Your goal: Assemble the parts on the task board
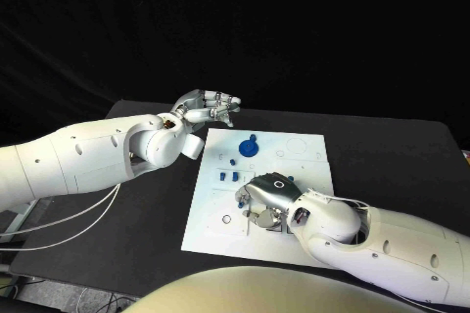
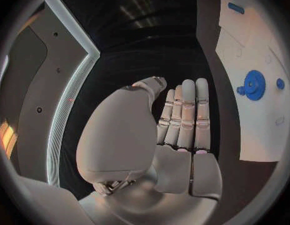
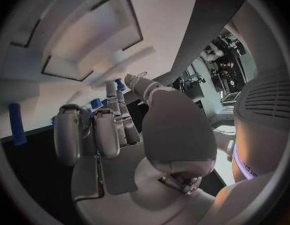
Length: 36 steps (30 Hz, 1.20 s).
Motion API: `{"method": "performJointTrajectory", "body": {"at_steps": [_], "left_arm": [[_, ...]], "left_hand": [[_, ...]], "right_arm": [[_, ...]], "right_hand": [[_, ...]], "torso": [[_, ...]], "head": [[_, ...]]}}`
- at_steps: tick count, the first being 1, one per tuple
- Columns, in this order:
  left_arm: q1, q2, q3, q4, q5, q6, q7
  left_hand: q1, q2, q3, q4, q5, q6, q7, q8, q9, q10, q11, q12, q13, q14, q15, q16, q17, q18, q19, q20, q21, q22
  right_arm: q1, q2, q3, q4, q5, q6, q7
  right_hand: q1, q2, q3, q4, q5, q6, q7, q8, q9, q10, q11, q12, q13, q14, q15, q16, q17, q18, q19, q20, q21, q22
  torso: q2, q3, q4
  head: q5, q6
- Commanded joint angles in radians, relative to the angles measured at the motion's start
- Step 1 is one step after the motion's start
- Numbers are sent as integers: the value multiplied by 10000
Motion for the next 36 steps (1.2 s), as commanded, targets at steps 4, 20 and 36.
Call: {"method": "performJointTrajectory", "body": {"at_steps": [4, 20, 36], "left_arm": [[14, -14, 9, -8, 56, 147, 37], [13, -10, 5, -74, 68, 192, 26], [12, 3, 2, -86, 74, 214, 19]], "left_hand": [[-12, 44, -58, 20, 12, -71, -16, -24, -14, -67, -13, 28, 12, -34, 5, -52, -15, 27, 45, 51, -60, -10], [-9, 52, -74, 10, 13, -84, -17, -11, -13, -101, -12, 80, 23, -45, 7, -49, -22, 34, 56, 60, -94, -27], [-11, 54, -78, 11, 13, -84, -18, -7, -12, -104, -13, 90, 25, -46, 8, -48, -23, 34, 59, 61, -99, -30]], "right_arm": [[207, -594, 92, 628, 142, -629, -46], [1585, -2442, 289, 614, 1918, 530, 714], [1543, -2181, 230, 50, 997, 1274, 464]], "right_hand": [[-46, -138, -146, 36, 23, -82, -14, -47, -21, -103, -32, 102, 15, 333, 58, -90, -70, 33, -28, 69, -56, 1738], [154, -84, -475, 30, 123, 23, -133, -40, -74, -805, -30, 74, -211, 205, 48, -338, -577, 238, -463, 58, -1048, 1327], [374, 74, -678, 4, 171, 38, -146, -91, -160, -893, -31, 217, -417, 178, 46, -436, -737, 250, -458, 58, -1171, 1266]], "torso": [[-1, 0, -9], [2, -6, 2], [26, -9, 34]], "head": [[-65, 84], [-427, 390], [-430, 384]]}}
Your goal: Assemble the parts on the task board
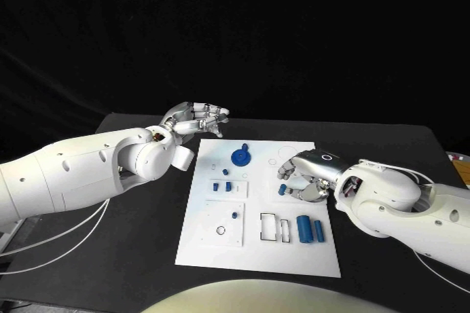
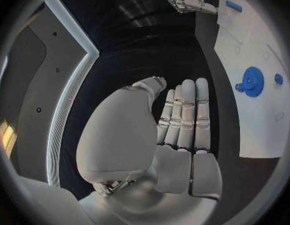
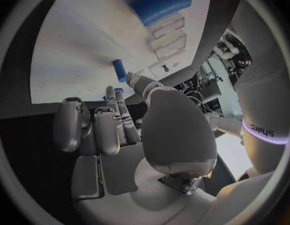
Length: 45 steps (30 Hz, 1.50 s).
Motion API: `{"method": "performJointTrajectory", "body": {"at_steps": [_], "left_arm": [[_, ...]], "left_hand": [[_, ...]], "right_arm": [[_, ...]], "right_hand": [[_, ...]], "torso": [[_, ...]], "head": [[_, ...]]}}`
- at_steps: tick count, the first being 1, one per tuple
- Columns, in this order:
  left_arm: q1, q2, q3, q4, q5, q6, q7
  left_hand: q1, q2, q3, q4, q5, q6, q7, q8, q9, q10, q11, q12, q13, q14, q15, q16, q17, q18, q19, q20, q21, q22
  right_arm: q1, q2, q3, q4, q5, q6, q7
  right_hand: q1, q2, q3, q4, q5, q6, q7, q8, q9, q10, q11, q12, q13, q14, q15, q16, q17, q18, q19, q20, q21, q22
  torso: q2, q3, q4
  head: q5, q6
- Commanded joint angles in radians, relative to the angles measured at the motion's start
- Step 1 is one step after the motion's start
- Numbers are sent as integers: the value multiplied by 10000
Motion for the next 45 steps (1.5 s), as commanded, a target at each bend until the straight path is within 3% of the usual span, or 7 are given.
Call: {"method": "performJointTrajectory", "body": {"at_steps": [1, 11, 15, 45], "left_arm": [[12, 15, 7, 18, 62, 168, 47], [12, -4, 7, 28, 63, 149, 40], [12, 1, 7, 26, 63, 151, 38], [13, -20, 7, 25, 65, 139, 23]], "left_hand": [[-11, 54, -50, -17, 13, -84, -18, -7, -12, -68, 24, 40, 16, -46, 8, -48, -12, 33, 23, 25, -26, -15], [-11, 54, -50, -17, 13, -84, -18, -7, -12, -68, 24, 40, 16, -46, 8, -48, -12, 33, 23, 25, -26, -15], [-11, 61, -54, -17, 14, -83, -20, 1, -10, -74, 22, 59, 20, -45, 7, -46, -14, 36, 30, 26, -35, -20], [6, 72, -53, -30, 17, -85, -22, 9, -9, -86, 19, 84, 25, -44, 3, -42, -18, 39, 43, 26, -45, -25]], "right_arm": [[-50, 123, -16, -152, -395, 397, -65], [-150, 306, -44, -357, -397, 420, -90], [-173, 329, -48, -385, -372, 440, -88], [-293, 570, -58, -542, -294, 308, -252]], "right_hand": [[138, 85, -47, -16, 31, 43, -3, -29, -20, 176, -40, 107, -28, 185, 39, -23, 28, 82, 13, -34, 57, 1272], [252, 441, 297, 113, -126, 670, -43, 218, -30, 1010, -156, 396, -139, 257, -60, 46, 138, -49, 343, -120, 656, 1538], [265, 476, 373, 133, -139, 795, -84, 279, -20, 1140, -195, 400, -167, 269, -90, 57, 145, -76, 404, -146, 783, 1598], [82, 251, 347, 263, -183, 537, 0, 116, -128, 1293, -169, 313, -261, 274, -77, 63, 122, -96, 449, -155, 860, 1652]], "torso": [[4, -9, 2], [1, -11, -12], [-5, -2, -8], [1, -6, -17]], "head": [[9, -25], [57, -85], [74, -101], [81, -171]]}}
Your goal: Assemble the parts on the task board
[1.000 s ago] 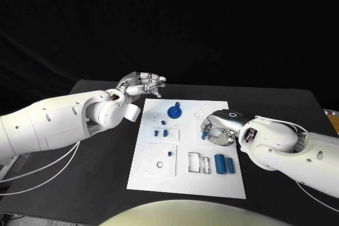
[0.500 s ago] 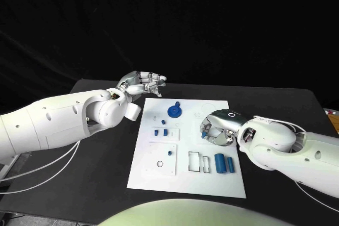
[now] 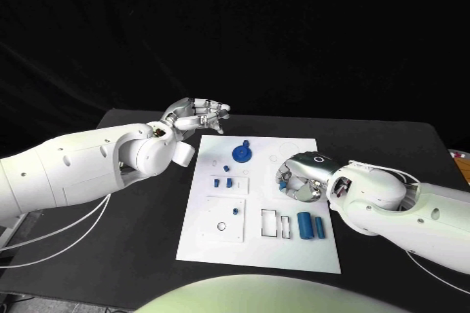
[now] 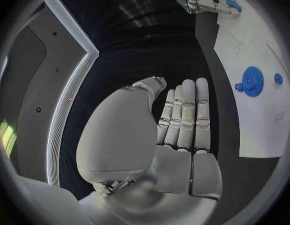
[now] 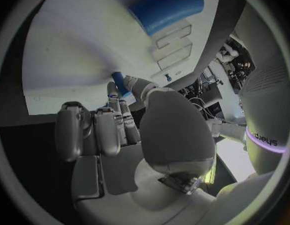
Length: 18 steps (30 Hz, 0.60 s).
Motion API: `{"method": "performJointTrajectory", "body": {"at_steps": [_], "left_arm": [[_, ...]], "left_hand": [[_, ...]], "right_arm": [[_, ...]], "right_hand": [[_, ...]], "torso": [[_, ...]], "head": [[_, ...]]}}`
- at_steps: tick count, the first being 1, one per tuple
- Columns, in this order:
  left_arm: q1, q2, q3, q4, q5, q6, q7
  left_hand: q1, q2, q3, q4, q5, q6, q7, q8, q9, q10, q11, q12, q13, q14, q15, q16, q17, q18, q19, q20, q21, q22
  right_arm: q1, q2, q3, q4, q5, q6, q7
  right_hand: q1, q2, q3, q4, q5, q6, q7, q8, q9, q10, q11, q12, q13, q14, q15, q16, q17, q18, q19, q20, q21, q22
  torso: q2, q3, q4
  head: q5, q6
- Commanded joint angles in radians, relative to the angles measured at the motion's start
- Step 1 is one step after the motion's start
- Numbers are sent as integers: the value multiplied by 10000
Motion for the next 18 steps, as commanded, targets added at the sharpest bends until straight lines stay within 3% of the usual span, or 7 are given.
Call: {"method": "performJointTrajectory", "body": {"at_steps": [1, 5, 8, 9, 18], "left_arm": [[13, 5, 7, 20, 55, 134, 48], [14, 3, 7, 19, 55, 132, 48], [14, 3, 7, 17, 55, 132, 47], [14, 3, 7, 15, 55, 131, 46], [13, 11, 7, -17, 55, 134, 45]], "left_hand": [[6, 72, -53, -30, 17, -50, 12, 9, -9, -48, -20, 41, 15, -44, 3, -42, -10, 39, 44, 26, -45, -14], [6, 72, -53, -30, 17, -50, 12, 9, -9, -48, -20, 41, 15, -44, 3, -42, -10, 39, 44, 26, -45, -14], [6, 72, -53, -30, 17, -50, 12, 9, -9, -48, -20, 41, 15, -44, 3, -42, -10, 39, 44, 26, -45, -14], [6, 72, -53, -30, 17, -50, 12, 9, -9, -48, -20, 41, 15, -44, 3, -42, -10, 39, 44, 26, -45, -14], [28, 83, -48, -45, 18, -49, 10, 17, -7, -53, -23, 58, 18, -44, 0, -41, -12, 42, 54, 24, -48, -16]], "right_arm": [[-18, 13, -8, -4, -65, 65, -95], [-21, 8, -9, -2, -63, -84, -110], [-25, 0, -10, 4, -63, -366, -122], [-27, -9, -10, 14, -63, -519, -120], [-24, -180, 3, 294, 22, -1222, -143]], "right_hand": [[-59, -58, -14, 72, -27, -135, -17, -61, -32, 103, -10, -31, -10, 235, -39, 60, -13, -98, 107, 5, 50, 1659], [42, 76, 95, 72, -15, -7, -75, 7, -16, 355, -78, 45, 16, 252, -89, 93, 44, -127, 175, -20, 202, 1729], [234, 416, 326, 46, -307, 236, -163, 156, 41, 640, -164, 125, 65, 273, -176, 125, 91, -174, 279, -83, 433, 1833], [382, 622, 487, -21, -517, 406, -221, 281, 102, 837, -246, 171, 115, 288, -230, 147, 122, -211, 358, -135, 612, 1911], [588, 797, 754, -248, -589, 593, -287, 513, 268, 1043, -323, 129, 176, 292, -300, 145, 104, -233, 403, -216, 713, 1968]], "torso": [[3, 1, -2], [-6, 3, -2], [-10, 3, -2], [-13, 5, -3], [-23, 7, -6]], "head": [[12, -14], [21, -25], [21, -27], [30, -30], [28, -23]]}}
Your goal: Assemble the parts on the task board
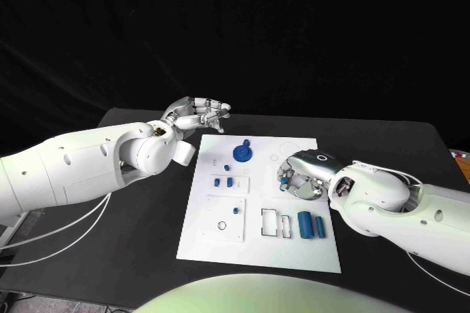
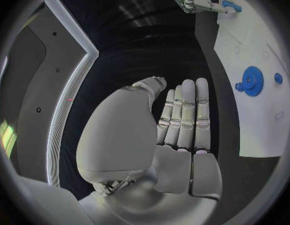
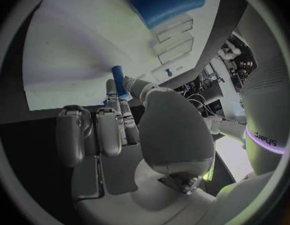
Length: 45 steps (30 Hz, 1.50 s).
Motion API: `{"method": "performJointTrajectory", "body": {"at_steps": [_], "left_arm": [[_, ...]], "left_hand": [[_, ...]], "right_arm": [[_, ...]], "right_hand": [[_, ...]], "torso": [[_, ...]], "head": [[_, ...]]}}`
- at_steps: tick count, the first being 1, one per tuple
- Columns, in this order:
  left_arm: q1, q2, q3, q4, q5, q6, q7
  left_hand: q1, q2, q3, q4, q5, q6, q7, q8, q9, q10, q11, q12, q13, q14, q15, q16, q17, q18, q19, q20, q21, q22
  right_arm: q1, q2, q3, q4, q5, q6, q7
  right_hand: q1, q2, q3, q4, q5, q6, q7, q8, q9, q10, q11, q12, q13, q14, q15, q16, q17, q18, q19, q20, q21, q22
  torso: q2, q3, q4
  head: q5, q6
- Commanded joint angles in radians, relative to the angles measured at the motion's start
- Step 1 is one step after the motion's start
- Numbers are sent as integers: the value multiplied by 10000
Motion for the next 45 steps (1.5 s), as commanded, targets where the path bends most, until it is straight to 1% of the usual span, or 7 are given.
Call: {"method": "performJointTrajectory", "body": {"at_steps": [1, 11, 19, 27, 34, 37, 45], "left_arm": [[13, 17, 7, -1, 52, 134, 50], [12, 57, 6, -73, 54, 143, 39], [9, 116, 5, -132, 90, 162, 37], [8, 216, 5, -186, 130, 184, 33], [9, 312, 5, -202, 141, 211, 26], [10, 331, 5, -202, 142, 211, 24], [11, 359, 5, -196, 143, 216, 20]], "left_hand": [[28, 83, -20, -16, 18, -48, 10, 17, -7, -55, -21, 62, 12, -44, 0, -41, -14, 42, 53, 24, -48, -16], [28, 83, -20, -16, 18, -48, 10, 17, -7, -55, -21, 62, 12, -44, 0, -41, -14, 42, 53, 24, -48, -16], [28, 83, -20, -16, 18, -48, 10, 17, -7, -55, -21, 62, 12, -44, 0, -41, -14, 42, 53, 24, -48, -16], [40, 91, -18, -27, 18, -51, 12, 22, -6, -64, -21, 77, 14, -44, -2, -40, -16, 43, 63, 22, -50, -16], [44, 94, -18, -31, 17, -54, 12, 24, -6, -69, -20, 85, 15, -44, -2, -39, -18, 42, 67, 22, -52, -16], [44, 94, -18, -31, 17, -54, 12, 24, -6, -69, -20, 85, 15, -44, -2, -39, -18, 42, 67, 22, -52, -16], [44, 94, -18, -31, 17, -54, 12, 24, -6, -69, -20, 85, 15, -44, -2, -39, -18, 42, 67, 22, -52, -16]], "right_arm": [[12, -78, 18, 172, 35, -610, -52], [309, -372, 86, 973, 598, -676, -51], [271, 159, 90, 1538, 633, -749, 77], [-178, 1179, 60, 1532, 306, -871, 267], [-732, 1906, 9, 1161, 217, -901, 440], [-872, 2096, -20, 959, 208, -884, 492], [-1107, 2400, -90, 542, 181, -575, 564]], "right_hand": [[191, 262, 61, 1, 36, 56, 3, 37, 129, 234, -159, -1, 10, 331, -81, 28, -3, -121, 314, -51, 25, 1961], [171, 186, 60, -67, -4, 72, 3, 97, 185, 253, -159, -42, 20, 328, -84, 21, -26, -124, 318, -61, 34, 1970], [156, 146, 65, -102, -4, 35, 18, 102, 203, 228, -147, -87, 18, 329, -80, 23, -23, -122, 313, -63, 23, 1970], [156, 136, 77, -122, 7, 13, 28, 100, 210, 211, -141, -113, 16, 326, -75, 15, -43, -117, 303, -62, -1, 1963], [160, 133, 87, -137, 18, 3, 32, 101, 214, 205, -137, -125, 15, 324, -73, 12, -51, -115, 299, -62, -11, 1960], [160, 133, 87, -137, 18, 3, 32, 101, 214, 205, -137, -125, 15, 324, -73, 12, -51, -115, 299, -62, -11, 1960], [156, 114, 92, -161, 29, -17, 44, 101, 221, 199, -129, -144, 16, 325, -68, 14, -49, -112, 293, -60, -27, 1957]], "torso": [[-8, -1, -1], [-26, -9, -3], [-8, 6, -10], [12, -7, 15], [21, -12, 22], [10, -13, 3], [13, -2, 10]], "head": [[-1, 12], [29, 81], [165, 94], [241, 80], [396, -20], [518, -94], [599, -187]]}}
